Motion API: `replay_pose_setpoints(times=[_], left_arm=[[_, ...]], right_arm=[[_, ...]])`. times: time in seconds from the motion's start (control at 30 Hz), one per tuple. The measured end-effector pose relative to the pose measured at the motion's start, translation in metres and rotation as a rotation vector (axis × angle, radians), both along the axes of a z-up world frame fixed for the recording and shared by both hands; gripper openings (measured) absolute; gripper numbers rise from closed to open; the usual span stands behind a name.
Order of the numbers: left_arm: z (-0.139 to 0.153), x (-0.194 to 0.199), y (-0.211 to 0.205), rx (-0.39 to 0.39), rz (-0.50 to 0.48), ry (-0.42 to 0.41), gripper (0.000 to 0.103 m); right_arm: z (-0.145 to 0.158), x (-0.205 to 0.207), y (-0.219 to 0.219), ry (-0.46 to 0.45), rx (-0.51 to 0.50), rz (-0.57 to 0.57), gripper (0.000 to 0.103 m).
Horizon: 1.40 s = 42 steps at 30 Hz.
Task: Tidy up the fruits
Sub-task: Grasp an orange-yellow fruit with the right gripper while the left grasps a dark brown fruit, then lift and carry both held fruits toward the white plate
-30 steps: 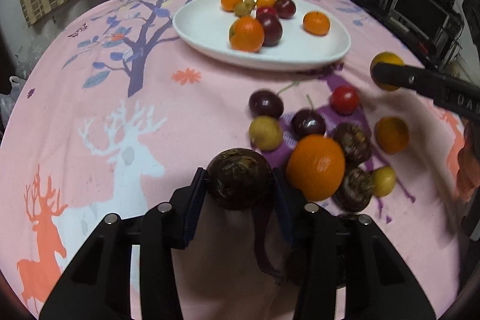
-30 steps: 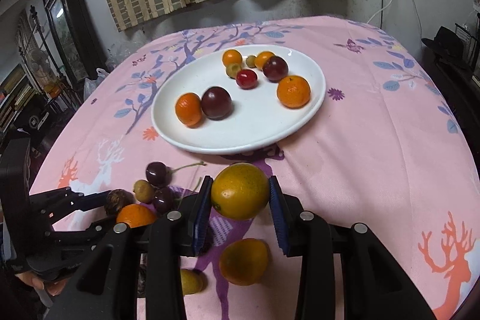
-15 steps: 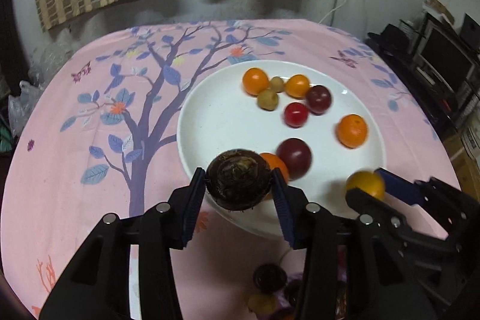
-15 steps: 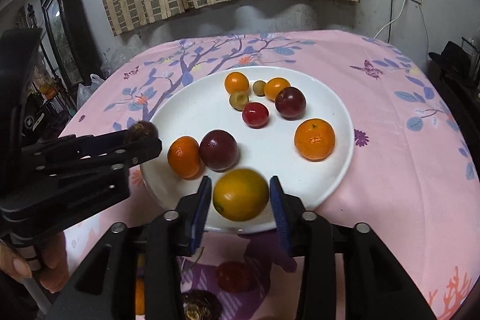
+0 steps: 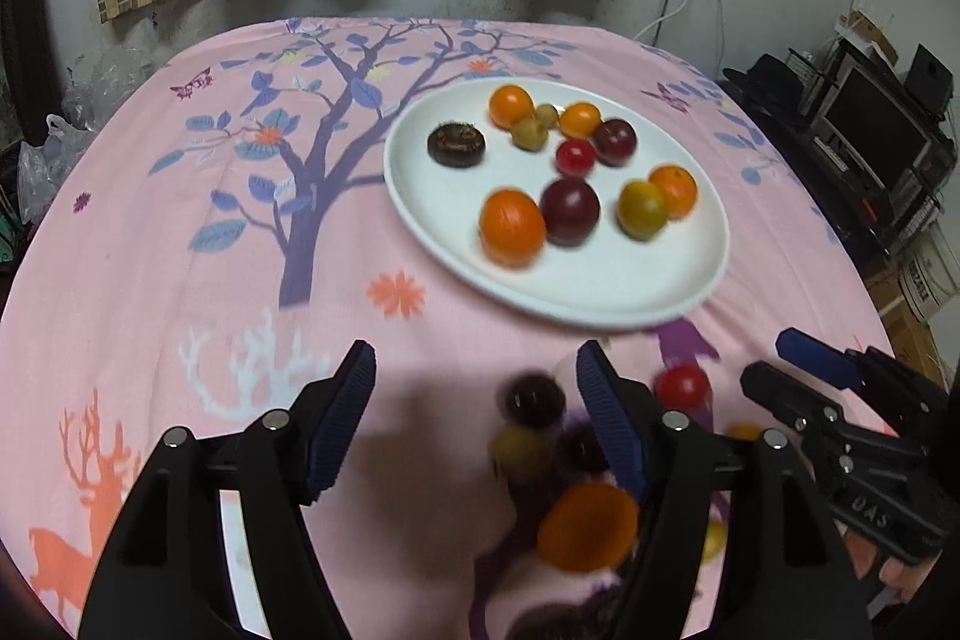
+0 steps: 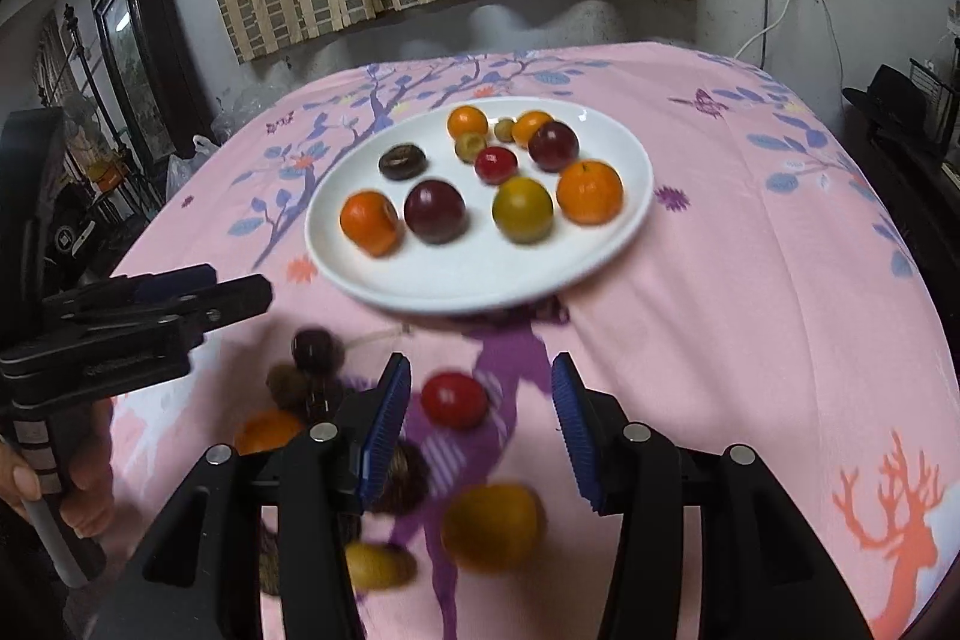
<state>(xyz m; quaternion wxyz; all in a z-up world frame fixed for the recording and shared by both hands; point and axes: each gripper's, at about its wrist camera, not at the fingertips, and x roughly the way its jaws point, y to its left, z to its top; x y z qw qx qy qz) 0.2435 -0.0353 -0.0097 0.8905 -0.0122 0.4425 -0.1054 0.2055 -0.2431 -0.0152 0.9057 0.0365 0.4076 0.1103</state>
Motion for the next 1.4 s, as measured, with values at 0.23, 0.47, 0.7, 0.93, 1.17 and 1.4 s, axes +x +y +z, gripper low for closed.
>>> replay_pose_setpoints(times=[0.23,0.47,0.7,0.93,1.17,1.4], left_arm=[[-0.013,-0.055,0.005,-0.010,-0.035,0.029,0.070],[-0.026,-0.093,0.004,0.010,-0.084,0.050,0.070],[-0.031,-0.113,0.001,0.021,-0.129,0.028,0.078],[-0.033,-0.113,0.004,0.020,-0.152,0.031,0.081],[-0.046,-0.104,-0.005,0.019,-0.189,0.079,0.080],[-0.049,-0.099,-0.011,-0.071,-0.287,0.099,0.057]], right_arm=[[-0.009,-0.039,-0.005,0.021,-0.018,-0.032,0.050],[-0.019,-0.057,-0.007,0.039,-0.004,-0.069,0.050],[-0.022,-0.060,-0.002,0.050,-0.012,-0.060,0.051],[-0.029,-0.043,0.005,0.066,-0.057,-0.052,0.054],[-0.043,-0.024,0.005,0.113,-0.045,-0.059,0.049],[-0.044,-0.025,0.001,0.102,-0.004,-0.060,0.037]])
